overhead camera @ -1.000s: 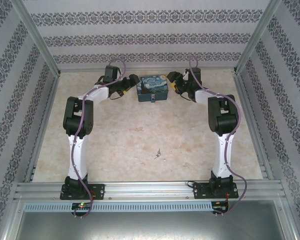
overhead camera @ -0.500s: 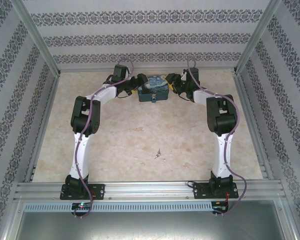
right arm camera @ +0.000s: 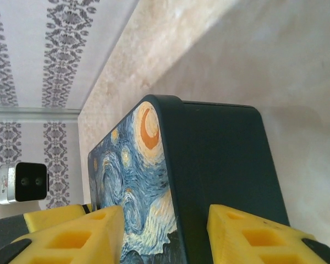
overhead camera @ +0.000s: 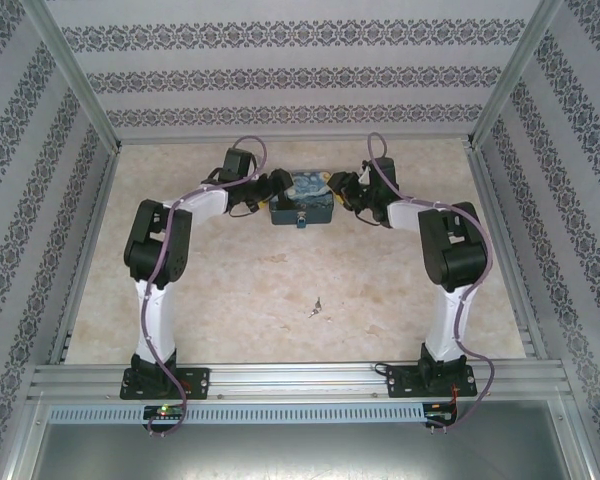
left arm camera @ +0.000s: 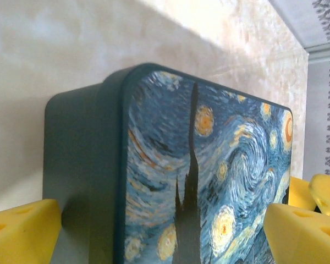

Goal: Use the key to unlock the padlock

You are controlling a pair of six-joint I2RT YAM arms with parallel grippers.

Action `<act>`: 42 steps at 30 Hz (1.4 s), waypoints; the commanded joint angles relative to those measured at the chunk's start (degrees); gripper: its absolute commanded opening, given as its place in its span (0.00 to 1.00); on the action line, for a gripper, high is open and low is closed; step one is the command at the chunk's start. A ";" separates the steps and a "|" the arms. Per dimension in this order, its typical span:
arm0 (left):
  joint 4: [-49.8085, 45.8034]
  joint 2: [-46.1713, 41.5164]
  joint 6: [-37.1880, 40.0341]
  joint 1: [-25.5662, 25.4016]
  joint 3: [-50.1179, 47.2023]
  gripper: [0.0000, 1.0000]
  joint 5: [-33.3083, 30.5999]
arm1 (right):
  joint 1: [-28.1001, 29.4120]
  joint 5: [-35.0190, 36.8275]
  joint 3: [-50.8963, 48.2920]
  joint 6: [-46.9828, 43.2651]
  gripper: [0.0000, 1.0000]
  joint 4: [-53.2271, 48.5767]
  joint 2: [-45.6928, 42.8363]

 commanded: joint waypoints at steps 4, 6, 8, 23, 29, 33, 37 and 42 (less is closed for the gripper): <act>6.46 -10.98 -0.01 -4.84 -13.37 0.94 1.09 | 4.44 0.85 -12.40 -1.83 0.45 2.41 -8.40; 7.55 -13.41 -0.29 -5.39 -17.41 0.94 0.20 | 5.53 2.01 -15.54 -1.93 0.46 2.83 -10.74; 8.31 -14.95 -0.53 -5.72 -20.25 0.95 -0.31 | 6.41 2.96 -17.93 -1.92 0.46 3.12 -12.48; 8.38 -14.58 0.77 -5.21 -22.04 0.98 -2.87 | 4.92 8.08 -20.81 -3.56 0.98 -1.48 -18.34; 7.61 -17.71 2.00 -1.51 -22.01 1.00 -3.72 | -0.08 10.74 -19.20 -11.98 0.98 -10.96 -26.09; 3.78 -21.75 5.39 0.17 -21.04 1.00 -4.32 | -0.98 14.88 -17.15 -19.98 0.98 -18.10 -30.52; -1.63 -26.54 10.41 0.46 -19.17 0.99 -6.77 | -0.25 21.46 -15.33 -29.47 0.98 -24.40 -35.49; -5.51 -31.88 14.02 0.44 -17.70 1.00 -9.29 | 5.23 39.33 -14.91 -44.31 0.98 -31.48 -42.53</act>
